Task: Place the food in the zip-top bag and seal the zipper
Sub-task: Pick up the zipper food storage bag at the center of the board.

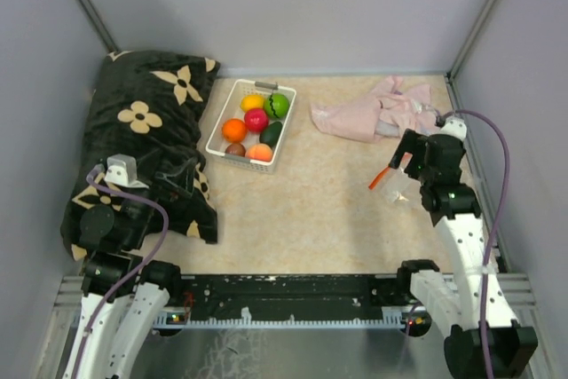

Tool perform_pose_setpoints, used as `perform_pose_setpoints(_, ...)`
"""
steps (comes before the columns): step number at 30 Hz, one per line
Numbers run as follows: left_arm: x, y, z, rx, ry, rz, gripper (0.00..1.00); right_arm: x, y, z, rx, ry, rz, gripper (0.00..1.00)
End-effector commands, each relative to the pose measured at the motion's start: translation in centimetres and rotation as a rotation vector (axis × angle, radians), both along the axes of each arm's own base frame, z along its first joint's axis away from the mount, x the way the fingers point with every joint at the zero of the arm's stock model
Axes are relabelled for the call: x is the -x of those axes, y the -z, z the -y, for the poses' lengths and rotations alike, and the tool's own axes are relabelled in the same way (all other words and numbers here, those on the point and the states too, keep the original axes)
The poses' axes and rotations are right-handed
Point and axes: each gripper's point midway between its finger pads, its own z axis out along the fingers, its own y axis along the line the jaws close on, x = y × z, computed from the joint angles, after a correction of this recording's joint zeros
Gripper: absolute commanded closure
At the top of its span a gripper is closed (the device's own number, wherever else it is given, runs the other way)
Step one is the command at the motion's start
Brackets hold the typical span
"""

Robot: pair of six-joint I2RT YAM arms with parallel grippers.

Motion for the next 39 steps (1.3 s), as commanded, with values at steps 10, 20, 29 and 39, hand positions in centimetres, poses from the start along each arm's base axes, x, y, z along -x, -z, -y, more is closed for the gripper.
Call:
perform_pose_setpoints(10, 0.4, -0.9, 0.0, 0.012, 0.001, 0.015, 0.0, -6.4, 5.1, 2.4, 0.178, 0.248, -0.276, 0.01)
perform_pose_setpoints(20, 0.4, -0.7, 0.0, 0.006, 0.0, 0.013, 0.0, -8.5, 9.6, 2.5, 0.374, 0.288, -0.428, 0.03)
perform_pose_setpoints(29, 0.5, -0.7, 0.3, 0.005, 0.013, 0.011, 0.0, -9.3, 13.3, 2.6, 0.429, 0.274, -0.524, 0.13)
perform_pose_setpoints(39, 0.4, -0.5, 0.6, 0.002, 0.03, 0.003, 0.0, -8.6, 13.4, 2.6, 0.422, 0.265, -0.502, 0.65)
